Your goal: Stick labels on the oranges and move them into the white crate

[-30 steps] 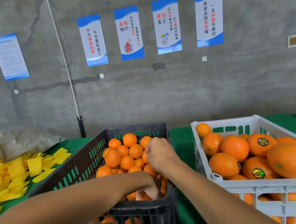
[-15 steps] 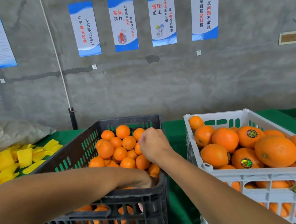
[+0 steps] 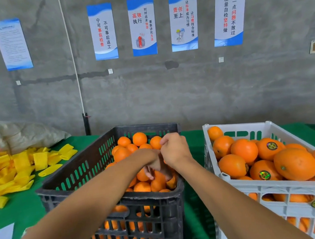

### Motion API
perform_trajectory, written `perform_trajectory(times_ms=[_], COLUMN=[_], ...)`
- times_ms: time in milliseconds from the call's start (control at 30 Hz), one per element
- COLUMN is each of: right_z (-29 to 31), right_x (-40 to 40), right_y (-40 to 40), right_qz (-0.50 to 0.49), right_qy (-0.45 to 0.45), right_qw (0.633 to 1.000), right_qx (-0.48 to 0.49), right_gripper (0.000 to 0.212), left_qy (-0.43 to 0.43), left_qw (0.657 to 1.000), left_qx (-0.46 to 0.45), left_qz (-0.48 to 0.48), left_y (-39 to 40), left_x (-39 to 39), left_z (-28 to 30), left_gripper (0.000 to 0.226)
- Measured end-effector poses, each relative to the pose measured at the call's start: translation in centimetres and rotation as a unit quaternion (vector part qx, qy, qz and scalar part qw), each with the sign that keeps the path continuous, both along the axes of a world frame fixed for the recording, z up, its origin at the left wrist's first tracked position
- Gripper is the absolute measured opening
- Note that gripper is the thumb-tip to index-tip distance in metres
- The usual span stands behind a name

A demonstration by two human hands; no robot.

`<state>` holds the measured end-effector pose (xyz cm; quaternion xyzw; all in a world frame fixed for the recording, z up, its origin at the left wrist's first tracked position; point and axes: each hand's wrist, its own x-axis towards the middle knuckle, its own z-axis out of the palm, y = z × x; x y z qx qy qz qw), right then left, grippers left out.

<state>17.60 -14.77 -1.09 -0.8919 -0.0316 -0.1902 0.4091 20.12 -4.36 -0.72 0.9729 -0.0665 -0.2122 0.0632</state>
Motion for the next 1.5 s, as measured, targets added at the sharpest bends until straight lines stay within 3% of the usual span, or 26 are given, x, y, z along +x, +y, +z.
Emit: perform_trajectory(times_ms=[100,200,300,433,533,633,733,800,933,1033,1100,1500], right_z=[0.3,1.2,1.4,-0.8,-4.4,-9.4,-15.1,-18.9,-23.7,-24.5,-24.5,-23.9], right_x=[-0.4,-2.0,-5.7,-13.2,-17.8,-20.6,-22.1,-22.8,-23.3,-22.7,-22.5,-22.2], right_y=[0.0,0.1,0.0,-2.4,-4.2,-5.7,-8.3,-10.1,-12.1,-12.3,-12.3,-11.1], right_qz=[-0.013,-0.011,0.072,0.162,0.180,0.157,0.178,0.200,0.258,0.285,0.298,0.283], right_qy=[-0.036,-0.068,-0.101,-0.215,-0.229,-0.264,-0.199,-0.147,-0.003,0.101,0.131,0.044], right_qw=[0.999,0.995,0.992,0.949,0.940,0.950,0.964,0.966,0.962,0.946,0.936,0.939], right_qx=[-0.027,-0.071,0.038,0.165,0.177,0.055,-0.009,-0.067,-0.092,-0.122,-0.135,-0.193], right_gripper=[0.031,0.033,0.039,0.040,0.044,0.043,0.036,0.026,0.030,0.064,0.074,0.051], left_qy=[-0.232,-0.378,-0.439,-0.501,-0.533,-0.583,-0.546,-0.476,-0.323,-0.272,-0.261,-0.222], left_qw=[0.970,0.923,0.884,0.792,0.771,0.749,0.762,0.809,0.889,0.883,0.878,0.888], left_qx=[0.052,-0.006,-0.147,-0.317,-0.294,-0.225,-0.219,-0.215,-0.297,-0.377,-0.399,-0.394], left_qz=[-0.050,-0.066,-0.059,-0.144,-0.187,-0.221,-0.270,-0.272,-0.135,-0.065,-0.048,-0.084], left_y=[0.8,1.2,2.2,3.0,2.6,2.1,1.4,1.5,2.9,3.3,3.4,3.5], left_x=[-0.1,-3.7,-8.4,-16.0,-20.5,-22.6,-23.5,-24.1,-24.8,-24.4,-24.1,-23.6], left_z=[1.9,2.6,2.7,0.6,-3.0,-7.8,-13.9,-17.7,-23.1,-24.3,-24.4,-24.7], left_gripper=[0.069,0.059,0.051,0.075,0.078,0.076,0.071,0.072,0.071,0.066,0.061,0.059])
